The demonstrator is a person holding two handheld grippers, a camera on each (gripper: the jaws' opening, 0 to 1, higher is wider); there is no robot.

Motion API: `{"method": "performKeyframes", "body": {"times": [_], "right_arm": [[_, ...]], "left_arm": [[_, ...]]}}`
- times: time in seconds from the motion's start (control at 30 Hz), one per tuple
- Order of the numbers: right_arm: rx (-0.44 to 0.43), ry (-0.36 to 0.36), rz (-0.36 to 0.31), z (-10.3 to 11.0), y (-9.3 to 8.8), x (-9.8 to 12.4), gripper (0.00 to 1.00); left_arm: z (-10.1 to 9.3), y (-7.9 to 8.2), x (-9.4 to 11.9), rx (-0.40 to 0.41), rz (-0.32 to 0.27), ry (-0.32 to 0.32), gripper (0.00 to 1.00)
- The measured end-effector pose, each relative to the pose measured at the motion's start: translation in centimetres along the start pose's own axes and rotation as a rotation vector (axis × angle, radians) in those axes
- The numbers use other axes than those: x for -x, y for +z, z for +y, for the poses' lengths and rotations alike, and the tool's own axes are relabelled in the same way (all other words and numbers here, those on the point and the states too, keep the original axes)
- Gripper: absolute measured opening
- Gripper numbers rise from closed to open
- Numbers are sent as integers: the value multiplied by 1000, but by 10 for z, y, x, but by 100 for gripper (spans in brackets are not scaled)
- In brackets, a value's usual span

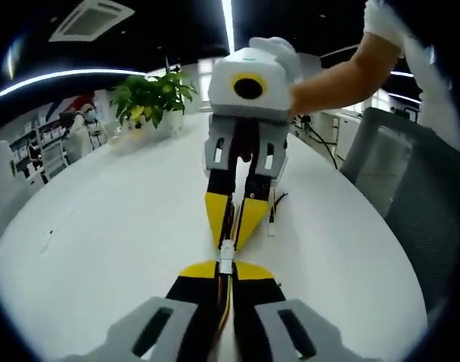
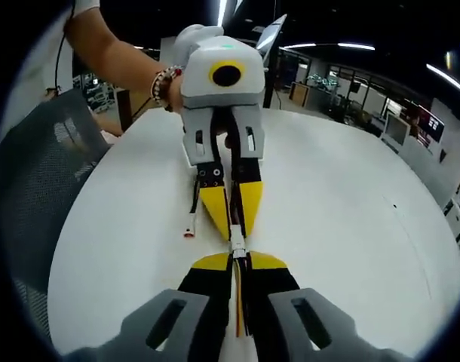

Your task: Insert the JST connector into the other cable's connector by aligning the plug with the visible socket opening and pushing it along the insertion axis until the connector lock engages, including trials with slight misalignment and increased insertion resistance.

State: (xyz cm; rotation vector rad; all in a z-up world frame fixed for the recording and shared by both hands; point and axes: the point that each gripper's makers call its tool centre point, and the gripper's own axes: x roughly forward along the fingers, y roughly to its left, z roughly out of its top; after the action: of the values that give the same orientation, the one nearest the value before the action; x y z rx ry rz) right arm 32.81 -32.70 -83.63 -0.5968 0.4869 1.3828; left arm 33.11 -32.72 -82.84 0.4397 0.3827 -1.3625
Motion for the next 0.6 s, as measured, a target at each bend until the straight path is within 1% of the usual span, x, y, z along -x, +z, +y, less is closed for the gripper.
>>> {"method": "performKeyframes", "body": {"times": [0.1,0.3,0.47,0.6], "right_arm": [[8,-12,-4,-3,1,-2,4],[-12,-20,-6,-6,-2,-9,4],[-22,-22,-1,-5,-3,-11,4],[-37,-28,-6,-5,-2,-12,5]], "left_arm": [[6,-2,0,2,6,18,0],[13,-10,-1,28,26,43,0],[13,-13,-2,24,36,49,0],[15,-13,-1,45,33,60,1]]}}
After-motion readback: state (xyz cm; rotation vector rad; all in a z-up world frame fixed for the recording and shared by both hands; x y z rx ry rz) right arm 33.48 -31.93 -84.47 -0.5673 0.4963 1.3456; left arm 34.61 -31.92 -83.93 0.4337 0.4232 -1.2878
